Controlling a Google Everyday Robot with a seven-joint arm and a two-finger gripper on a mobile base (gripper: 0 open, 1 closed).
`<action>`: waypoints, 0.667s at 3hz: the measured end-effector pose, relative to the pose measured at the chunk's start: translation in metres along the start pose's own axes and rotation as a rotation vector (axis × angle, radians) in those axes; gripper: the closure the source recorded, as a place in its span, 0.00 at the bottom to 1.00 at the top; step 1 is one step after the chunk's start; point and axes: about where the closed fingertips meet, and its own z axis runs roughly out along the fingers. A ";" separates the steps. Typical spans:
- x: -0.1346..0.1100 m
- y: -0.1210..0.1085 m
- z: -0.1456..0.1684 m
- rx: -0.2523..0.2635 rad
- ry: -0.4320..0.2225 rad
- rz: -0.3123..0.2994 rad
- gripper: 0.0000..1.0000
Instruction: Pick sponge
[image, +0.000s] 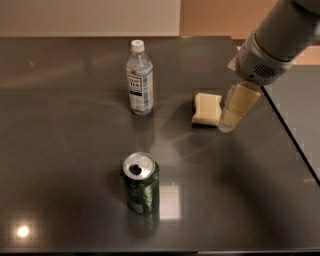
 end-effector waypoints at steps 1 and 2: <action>-0.012 -0.003 0.029 -0.026 -0.024 -0.004 0.00; -0.021 -0.006 0.055 -0.054 -0.031 -0.001 0.00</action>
Offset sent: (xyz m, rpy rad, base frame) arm 0.0404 0.0482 -0.0696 0.0593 0.0746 0.0299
